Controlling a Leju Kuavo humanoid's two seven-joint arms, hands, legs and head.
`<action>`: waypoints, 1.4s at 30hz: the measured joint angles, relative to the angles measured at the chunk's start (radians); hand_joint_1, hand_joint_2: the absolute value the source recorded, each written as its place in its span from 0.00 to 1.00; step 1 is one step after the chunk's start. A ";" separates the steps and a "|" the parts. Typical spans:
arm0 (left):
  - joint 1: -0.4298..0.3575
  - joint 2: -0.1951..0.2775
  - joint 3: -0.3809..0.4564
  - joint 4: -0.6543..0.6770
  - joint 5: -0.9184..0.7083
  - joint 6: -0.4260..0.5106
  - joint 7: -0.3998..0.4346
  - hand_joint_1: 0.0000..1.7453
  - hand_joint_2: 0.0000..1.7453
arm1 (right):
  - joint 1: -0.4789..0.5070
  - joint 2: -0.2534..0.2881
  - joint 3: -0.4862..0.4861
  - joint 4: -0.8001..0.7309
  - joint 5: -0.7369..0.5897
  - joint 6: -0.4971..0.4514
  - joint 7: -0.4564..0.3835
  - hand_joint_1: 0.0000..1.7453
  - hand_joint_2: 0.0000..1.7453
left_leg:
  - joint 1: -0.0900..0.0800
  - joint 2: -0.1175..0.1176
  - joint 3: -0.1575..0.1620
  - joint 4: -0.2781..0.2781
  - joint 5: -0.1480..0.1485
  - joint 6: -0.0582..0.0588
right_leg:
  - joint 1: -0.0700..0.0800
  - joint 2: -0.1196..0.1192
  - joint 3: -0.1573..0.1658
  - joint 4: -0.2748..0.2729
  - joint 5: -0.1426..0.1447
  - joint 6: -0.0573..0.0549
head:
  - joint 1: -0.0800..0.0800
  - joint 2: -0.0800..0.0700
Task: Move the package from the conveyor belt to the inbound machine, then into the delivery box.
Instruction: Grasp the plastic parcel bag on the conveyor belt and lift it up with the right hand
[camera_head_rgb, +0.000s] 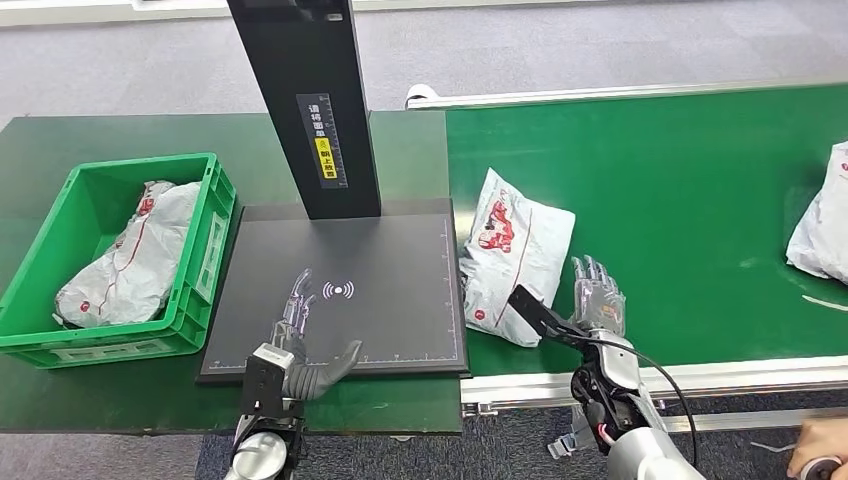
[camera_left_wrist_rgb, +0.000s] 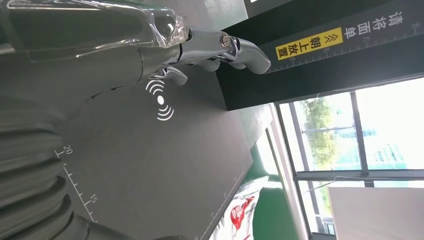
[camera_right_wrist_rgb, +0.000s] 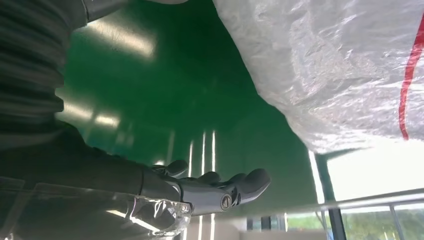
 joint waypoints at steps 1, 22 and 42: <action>0.000 0.001 -0.002 0.000 0.002 0.000 -0.003 0.00 1.00 | -0.009 -0.002 -0.017 0.014 -0.039 0.030 -0.029 0.00 1.00 | 0.000 0.000 0.000 0.000 0.000 0.000 | 0.000 0.000 0.000 0.000 0.000 0.000 | 0.000 0.000; -0.011 0.020 -0.050 0.023 0.030 0.001 -0.031 0.00 1.00 | -0.119 0.082 -0.212 0.133 -0.243 0.266 -0.355 0.00 1.00 | 0.000 0.000 0.000 0.000 0.000 0.000 | 0.000 0.000 0.000 0.000 0.000 0.000 | 0.000 0.000; -0.021 0.019 -0.074 0.043 0.032 0.012 -0.009 0.00 1.00 | -0.106 0.118 -0.126 0.141 -0.133 0.200 -0.192 0.00 1.00 | 0.000 0.000 0.000 0.000 0.000 0.000 | 0.000 0.000 0.000 0.000 0.000 0.000 | 0.000 0.000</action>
